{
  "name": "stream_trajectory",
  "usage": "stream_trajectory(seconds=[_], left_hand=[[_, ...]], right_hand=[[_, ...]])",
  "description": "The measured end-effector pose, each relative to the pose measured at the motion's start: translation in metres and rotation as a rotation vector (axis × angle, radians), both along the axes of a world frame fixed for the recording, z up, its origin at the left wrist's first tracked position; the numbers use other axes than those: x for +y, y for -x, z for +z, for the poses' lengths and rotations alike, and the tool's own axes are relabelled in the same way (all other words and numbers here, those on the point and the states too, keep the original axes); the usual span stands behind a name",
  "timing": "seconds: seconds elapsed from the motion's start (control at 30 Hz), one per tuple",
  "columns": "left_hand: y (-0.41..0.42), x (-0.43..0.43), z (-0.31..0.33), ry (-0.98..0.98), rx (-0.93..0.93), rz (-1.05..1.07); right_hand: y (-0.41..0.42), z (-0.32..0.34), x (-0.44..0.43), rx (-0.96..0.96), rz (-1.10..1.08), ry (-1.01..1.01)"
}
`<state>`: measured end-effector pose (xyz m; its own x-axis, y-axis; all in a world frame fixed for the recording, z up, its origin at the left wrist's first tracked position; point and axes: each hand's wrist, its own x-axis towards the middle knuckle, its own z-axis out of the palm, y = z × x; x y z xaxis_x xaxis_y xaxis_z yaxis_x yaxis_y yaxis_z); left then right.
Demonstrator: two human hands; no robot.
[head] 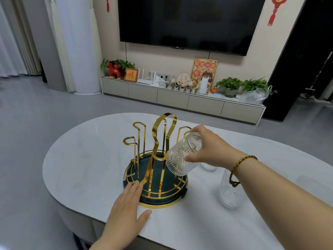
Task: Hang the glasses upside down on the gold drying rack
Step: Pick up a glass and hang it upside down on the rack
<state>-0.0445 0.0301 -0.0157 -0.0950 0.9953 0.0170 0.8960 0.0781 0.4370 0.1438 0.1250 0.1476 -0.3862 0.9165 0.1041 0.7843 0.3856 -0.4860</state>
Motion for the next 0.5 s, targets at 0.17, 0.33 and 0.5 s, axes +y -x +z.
stream_trajectory(seconds=[0.17,0.33,0.5], left_hand=[[0.003,0.001,-0.005,-0.018,-0.008,0.001],[0.002,0.001,-0.007,-0.028,-0.012,0.002],[-0.001,0.001,-0.003,-0.034,-0.011,0.013]], right_hand=[[0.008,-0.014,0.003,-0.008,0.004,0.008],[0.008,-0.019,0.003,0.030,-0.004,-0.033],[0.006,-0.022,-0.001,-0.019,0.015,-0.062]])
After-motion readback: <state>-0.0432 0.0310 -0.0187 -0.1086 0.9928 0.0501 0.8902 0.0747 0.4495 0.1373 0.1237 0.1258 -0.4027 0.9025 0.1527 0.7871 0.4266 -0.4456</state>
